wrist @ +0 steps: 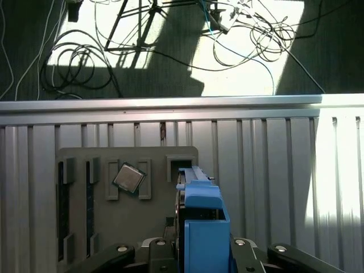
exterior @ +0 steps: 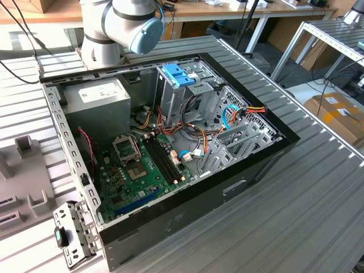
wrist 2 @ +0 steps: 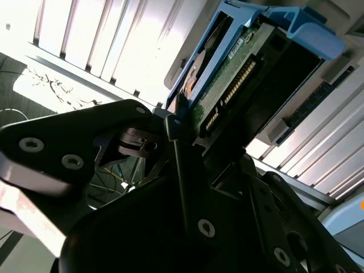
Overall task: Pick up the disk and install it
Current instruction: 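Pick up the disk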
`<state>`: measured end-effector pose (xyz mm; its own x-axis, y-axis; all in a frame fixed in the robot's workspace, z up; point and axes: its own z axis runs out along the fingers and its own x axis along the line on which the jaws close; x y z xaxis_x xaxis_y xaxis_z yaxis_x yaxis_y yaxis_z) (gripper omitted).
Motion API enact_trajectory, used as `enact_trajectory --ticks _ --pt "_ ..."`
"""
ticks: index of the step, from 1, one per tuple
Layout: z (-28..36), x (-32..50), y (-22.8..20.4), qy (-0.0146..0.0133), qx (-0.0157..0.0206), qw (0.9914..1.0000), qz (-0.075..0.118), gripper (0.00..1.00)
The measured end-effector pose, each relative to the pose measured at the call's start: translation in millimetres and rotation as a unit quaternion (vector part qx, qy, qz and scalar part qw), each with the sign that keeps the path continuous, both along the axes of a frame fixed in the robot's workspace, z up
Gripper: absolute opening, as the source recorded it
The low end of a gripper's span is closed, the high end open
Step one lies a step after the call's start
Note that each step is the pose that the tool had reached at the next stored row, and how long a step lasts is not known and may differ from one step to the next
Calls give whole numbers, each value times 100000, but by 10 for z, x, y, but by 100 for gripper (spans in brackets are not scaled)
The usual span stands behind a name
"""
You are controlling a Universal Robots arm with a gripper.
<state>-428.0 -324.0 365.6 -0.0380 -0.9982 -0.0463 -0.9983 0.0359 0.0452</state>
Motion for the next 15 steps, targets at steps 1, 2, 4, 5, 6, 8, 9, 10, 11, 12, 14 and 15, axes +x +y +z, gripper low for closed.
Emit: enact_trajectory --ticks 1,2,4,5,6,8,9,10,11,12,14,15 --pt "8 0 0 0 2 100000 -2 36" --pt "14 1 0 4 0 100000 -2 36" --pt "31 1 0 0 4 100000 -2 36" --pt "40 3 0 1 7 100000 -2 36" --pt "50 3 0 0 10 100000 -3 36" --pt "68 4 0 3 17 100000 -3 36" --pt "75 4 0 0 22 100000 -2 36" --pt "83 5 0 6 29 100000 -4 36" --pt "93 5 0 6 44 100000 -4 36" --pt "102 5 0 0 55 100000 -5 36" --pt "118 6 0 2 74 100000 -3 36" --pt "125 6 0 0 80 100000 -3 36"
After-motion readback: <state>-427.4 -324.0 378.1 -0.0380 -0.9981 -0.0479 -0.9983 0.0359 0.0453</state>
